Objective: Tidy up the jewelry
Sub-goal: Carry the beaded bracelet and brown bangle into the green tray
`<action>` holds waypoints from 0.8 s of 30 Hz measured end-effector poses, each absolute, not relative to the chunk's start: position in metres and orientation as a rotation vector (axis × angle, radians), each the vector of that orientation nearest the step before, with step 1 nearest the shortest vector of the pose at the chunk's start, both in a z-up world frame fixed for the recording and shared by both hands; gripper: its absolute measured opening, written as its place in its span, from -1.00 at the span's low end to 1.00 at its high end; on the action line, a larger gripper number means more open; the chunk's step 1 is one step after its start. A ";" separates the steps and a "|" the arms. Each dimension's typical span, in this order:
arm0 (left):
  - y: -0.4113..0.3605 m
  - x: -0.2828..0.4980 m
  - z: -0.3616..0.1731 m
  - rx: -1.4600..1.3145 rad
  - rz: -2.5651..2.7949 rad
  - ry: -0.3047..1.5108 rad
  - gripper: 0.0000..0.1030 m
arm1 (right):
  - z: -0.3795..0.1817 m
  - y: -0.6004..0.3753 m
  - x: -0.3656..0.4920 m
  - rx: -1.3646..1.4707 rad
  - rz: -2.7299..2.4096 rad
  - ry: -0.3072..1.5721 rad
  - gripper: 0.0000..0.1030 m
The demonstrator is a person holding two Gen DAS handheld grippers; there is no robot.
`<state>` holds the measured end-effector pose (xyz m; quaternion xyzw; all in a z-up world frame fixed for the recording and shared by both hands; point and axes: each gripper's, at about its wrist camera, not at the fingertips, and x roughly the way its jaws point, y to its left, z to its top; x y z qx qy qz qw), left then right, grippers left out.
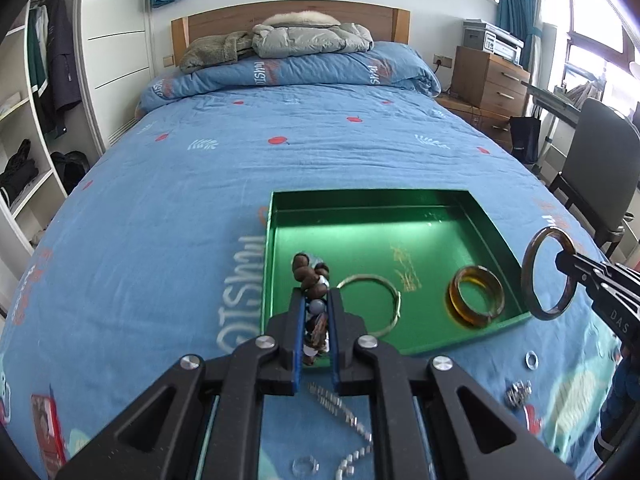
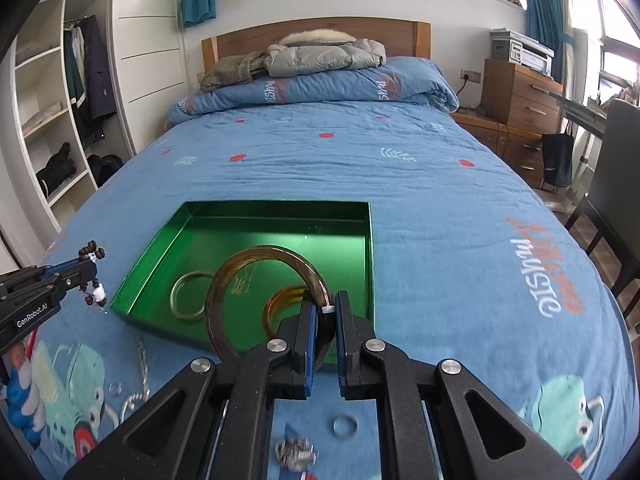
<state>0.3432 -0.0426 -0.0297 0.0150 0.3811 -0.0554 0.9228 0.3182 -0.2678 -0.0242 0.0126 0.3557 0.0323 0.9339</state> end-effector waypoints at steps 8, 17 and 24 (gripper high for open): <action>-0.062 0.417 -0.049 0.034 -0.114 0.821 -0.82 | -0.045 -0.263 0.390 0.008 0.056 0.778 -0.83; -0.074 0.461 -0.076 0.054 -0.103 0.871 -0.82 | -0.073 -0.255 0.444 0.023 0.060 0.856 -0.83; -0.076 0.473 -0.091 0.024 -0.113 0.924 -0.82 | -0.091 -0.256 0.468 0.039 0.073 0.967 -0.83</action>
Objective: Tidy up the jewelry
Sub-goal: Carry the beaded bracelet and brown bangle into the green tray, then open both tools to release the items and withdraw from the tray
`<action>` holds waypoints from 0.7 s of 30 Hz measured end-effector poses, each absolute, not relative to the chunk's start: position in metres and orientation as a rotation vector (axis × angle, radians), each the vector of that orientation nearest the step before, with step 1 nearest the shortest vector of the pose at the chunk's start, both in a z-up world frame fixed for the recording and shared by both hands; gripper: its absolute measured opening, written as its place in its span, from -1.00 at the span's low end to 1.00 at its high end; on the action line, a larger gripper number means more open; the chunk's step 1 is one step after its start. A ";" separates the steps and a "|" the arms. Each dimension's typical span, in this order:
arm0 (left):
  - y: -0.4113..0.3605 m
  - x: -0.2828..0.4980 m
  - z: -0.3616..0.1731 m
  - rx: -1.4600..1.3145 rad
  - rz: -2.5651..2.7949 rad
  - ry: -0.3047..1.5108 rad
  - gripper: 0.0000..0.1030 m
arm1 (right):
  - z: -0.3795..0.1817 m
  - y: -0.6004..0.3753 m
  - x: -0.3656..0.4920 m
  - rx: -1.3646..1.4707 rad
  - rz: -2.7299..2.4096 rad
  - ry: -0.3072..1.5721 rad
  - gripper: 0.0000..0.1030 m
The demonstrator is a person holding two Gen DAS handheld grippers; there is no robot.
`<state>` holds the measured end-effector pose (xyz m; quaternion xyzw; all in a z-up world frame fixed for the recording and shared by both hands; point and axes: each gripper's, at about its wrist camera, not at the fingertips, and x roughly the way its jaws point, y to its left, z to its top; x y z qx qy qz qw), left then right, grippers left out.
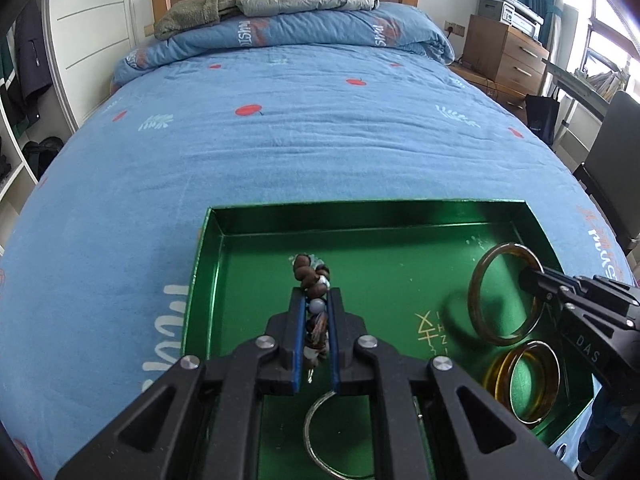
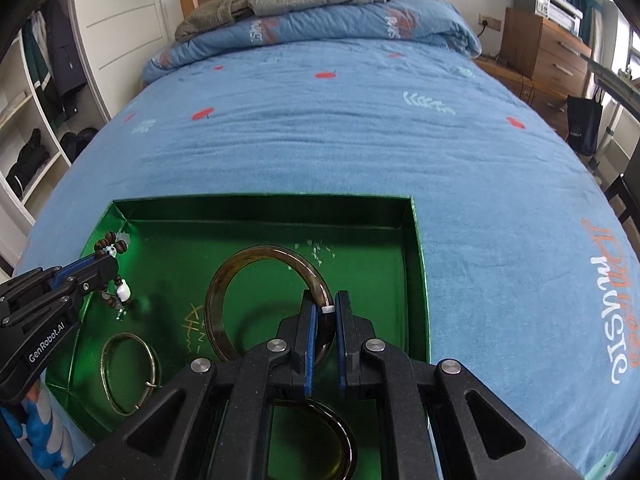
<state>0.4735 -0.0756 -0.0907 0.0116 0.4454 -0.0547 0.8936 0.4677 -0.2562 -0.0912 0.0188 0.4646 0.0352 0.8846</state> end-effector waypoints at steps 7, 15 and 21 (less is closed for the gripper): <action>-0.065 0.479 -0.107 -0.032 -0.103 0.977 -0.82 | -0.103 -0.259 0.469 0.018 0.065 1.002 -0.84; -0.061 0.479 -0.114 -0.047 -0.101 1.007 -0.81 | -0.108 -0.265 0.471 0.005 0.039 1.009 -0.82; -0.056 0.475 -0.113 -0.063 -0.109 1.007 -0.79 | -0.107 -0.264 0.468 0.017 0.044 1.006 -0.51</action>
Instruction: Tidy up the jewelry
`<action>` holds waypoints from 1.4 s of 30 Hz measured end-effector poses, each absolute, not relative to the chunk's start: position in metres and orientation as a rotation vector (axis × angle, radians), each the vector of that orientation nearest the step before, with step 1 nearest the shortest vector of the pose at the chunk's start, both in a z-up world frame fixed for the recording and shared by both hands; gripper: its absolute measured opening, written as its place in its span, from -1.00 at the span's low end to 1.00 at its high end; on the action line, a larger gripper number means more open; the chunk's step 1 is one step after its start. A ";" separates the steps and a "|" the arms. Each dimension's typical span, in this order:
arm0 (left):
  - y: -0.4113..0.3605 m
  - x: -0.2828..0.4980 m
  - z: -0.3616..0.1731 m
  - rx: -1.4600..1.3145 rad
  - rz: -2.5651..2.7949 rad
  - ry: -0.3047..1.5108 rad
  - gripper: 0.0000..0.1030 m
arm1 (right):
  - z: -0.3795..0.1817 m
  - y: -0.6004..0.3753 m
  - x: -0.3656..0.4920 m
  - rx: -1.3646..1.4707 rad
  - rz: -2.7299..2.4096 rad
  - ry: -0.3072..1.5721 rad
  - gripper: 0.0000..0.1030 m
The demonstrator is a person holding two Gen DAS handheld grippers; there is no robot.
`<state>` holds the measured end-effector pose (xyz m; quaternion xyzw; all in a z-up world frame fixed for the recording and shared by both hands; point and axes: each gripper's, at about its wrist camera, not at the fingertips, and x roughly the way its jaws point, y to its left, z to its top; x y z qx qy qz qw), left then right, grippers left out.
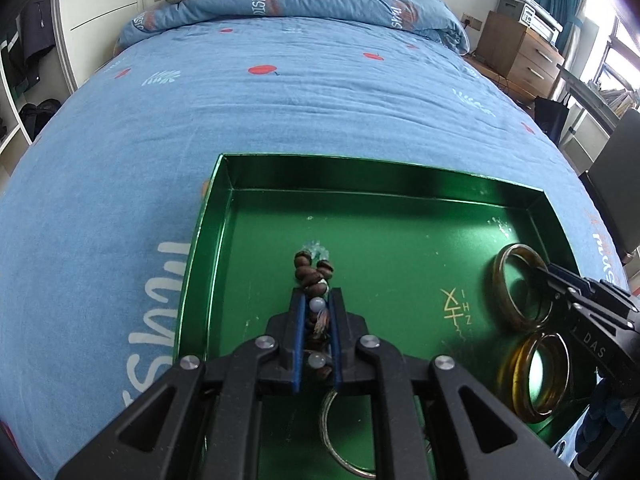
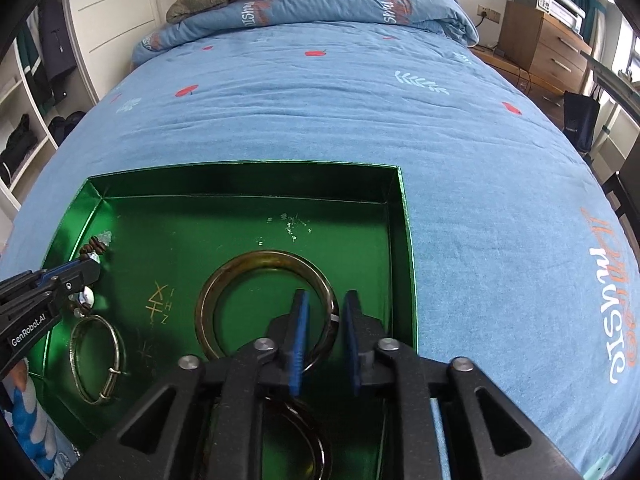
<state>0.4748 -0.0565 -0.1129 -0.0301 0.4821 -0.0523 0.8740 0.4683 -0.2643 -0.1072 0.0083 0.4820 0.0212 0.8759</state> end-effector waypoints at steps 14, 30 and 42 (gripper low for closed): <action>-0.039 0.419 -0.037 -0.061 -0.125 0.875 -0.77 | -0.042 -0.270 0.396 0.050 0.067 0.858 -0.35; -0.003 0.282 0.027 -0.033 -0.117 0.811 -0.77 | 0.028 -0.309 0.254 0.149 0.072 0.713 -0.31; 0.004 0.184 0.020 -0.057 -0.171 0.810 -0.37 | 0.038 -0.327 0.159 0.166 0.077 0.671 -0.30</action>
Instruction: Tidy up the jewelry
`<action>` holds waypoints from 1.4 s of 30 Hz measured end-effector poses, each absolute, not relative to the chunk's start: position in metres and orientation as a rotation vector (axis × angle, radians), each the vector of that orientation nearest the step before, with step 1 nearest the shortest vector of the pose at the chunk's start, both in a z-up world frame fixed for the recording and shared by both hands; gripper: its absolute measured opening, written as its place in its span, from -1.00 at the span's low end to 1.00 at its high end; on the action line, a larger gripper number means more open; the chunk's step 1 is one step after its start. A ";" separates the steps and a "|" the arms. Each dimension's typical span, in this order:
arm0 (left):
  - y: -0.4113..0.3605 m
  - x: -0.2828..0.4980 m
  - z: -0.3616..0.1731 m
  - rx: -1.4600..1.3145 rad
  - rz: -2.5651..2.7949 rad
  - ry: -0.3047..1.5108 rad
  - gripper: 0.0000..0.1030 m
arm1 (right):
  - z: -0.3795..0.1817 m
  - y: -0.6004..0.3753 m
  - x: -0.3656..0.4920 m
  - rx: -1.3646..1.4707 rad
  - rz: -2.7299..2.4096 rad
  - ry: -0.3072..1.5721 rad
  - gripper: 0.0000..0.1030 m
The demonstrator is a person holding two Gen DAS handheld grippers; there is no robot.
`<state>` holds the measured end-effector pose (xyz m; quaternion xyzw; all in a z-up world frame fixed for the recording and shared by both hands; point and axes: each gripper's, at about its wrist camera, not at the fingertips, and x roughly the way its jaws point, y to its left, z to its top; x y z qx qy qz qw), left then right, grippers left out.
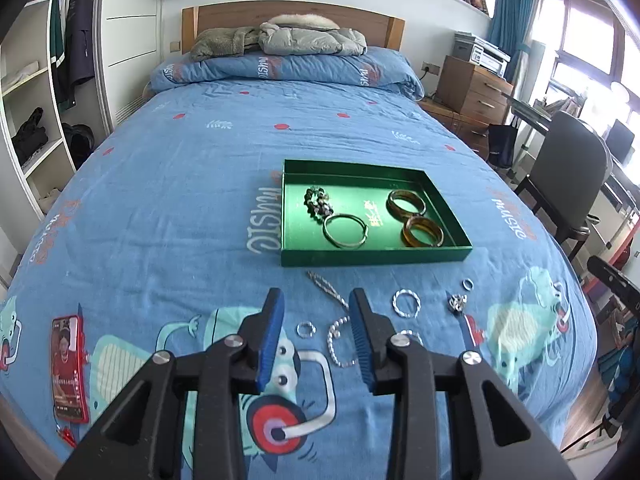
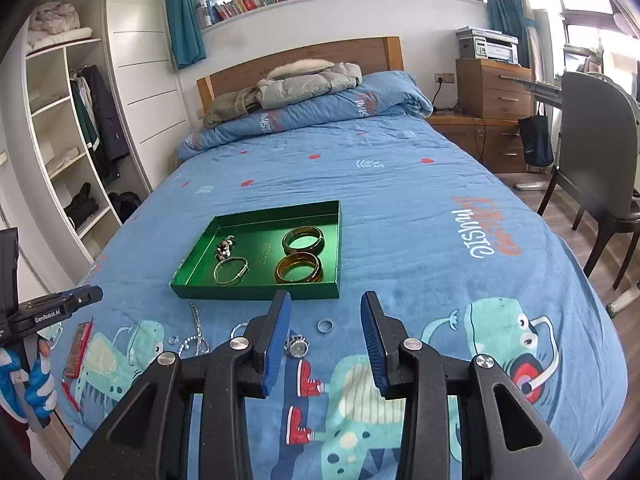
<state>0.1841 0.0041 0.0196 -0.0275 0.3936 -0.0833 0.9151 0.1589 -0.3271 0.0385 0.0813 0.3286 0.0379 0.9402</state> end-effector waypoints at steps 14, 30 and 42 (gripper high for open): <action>-0.002 0.145 -0.034 -0.110 -0.271 0.878 -0.24 | 0.005 -0.328 0.132 0.163 0.105 0.704 -0.21; -0.029 0.181 -0.087 -0.117 -0.281 0.988 -0.21 | -0.064 -0.285 0.153 0.138 0.316 0.825 -0.21; -0.048 0.218 -0.101 -0.115 -0.339 1.013 -0.21 | -0.095 -0.251 0.178 0.089 0.457 0.877 -0.32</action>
